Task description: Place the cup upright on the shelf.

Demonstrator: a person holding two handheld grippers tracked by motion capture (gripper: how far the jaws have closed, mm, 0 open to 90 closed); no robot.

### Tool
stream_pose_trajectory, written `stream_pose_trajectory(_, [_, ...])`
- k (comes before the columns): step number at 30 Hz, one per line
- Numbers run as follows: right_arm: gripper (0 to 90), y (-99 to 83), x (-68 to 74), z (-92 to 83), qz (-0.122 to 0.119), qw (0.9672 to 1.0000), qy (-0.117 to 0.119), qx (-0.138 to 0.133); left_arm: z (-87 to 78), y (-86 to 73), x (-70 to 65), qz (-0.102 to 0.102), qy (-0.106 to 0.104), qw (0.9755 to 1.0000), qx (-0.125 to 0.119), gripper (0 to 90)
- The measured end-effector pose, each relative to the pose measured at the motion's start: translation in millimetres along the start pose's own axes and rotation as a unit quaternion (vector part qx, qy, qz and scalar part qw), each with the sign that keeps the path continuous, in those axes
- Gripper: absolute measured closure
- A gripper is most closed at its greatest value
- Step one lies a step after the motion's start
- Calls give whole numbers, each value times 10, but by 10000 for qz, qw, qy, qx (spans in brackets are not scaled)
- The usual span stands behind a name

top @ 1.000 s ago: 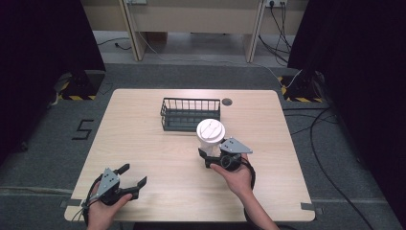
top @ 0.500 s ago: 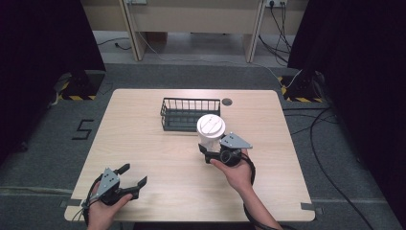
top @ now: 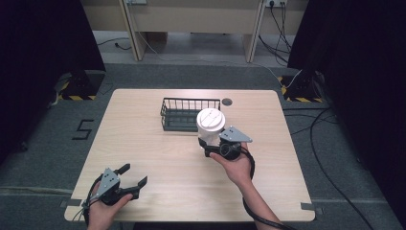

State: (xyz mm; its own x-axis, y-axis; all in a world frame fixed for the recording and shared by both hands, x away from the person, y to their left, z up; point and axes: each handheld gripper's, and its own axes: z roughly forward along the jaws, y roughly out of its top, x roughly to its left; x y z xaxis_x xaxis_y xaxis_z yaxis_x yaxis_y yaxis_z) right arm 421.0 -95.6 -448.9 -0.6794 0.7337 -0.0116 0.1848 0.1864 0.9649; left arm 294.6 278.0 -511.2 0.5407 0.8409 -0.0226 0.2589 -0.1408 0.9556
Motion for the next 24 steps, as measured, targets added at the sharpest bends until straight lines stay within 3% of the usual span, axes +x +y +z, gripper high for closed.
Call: stream_pose_trajectory(24, [183, 165, -114, 189, 98, 9997, -209, 22, -7, 2, 5, -38, 8, 10000, -23, 154])
